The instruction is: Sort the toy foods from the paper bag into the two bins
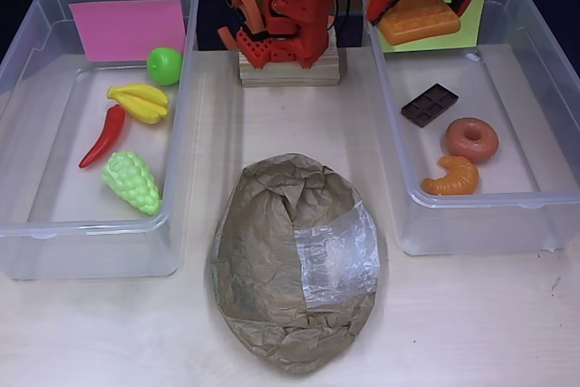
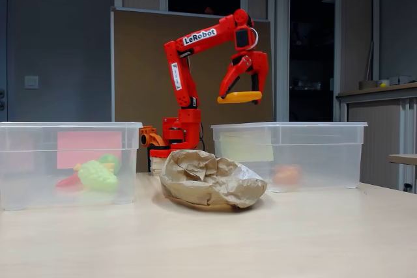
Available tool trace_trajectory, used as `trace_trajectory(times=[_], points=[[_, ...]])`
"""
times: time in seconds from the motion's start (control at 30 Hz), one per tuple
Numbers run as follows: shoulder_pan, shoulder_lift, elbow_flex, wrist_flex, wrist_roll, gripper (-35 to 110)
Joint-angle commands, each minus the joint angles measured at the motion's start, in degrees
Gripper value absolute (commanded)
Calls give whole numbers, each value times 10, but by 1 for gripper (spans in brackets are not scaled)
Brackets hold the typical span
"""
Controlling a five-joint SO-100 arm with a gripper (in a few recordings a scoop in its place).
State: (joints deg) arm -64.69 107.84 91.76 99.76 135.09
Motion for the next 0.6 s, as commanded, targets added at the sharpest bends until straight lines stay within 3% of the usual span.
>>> trace_trajectory(times=[0.0, 0.57], points=[[-85, -21, 2, -35, 145, 49], [-232, -251, -83, -141, 464, 48]])
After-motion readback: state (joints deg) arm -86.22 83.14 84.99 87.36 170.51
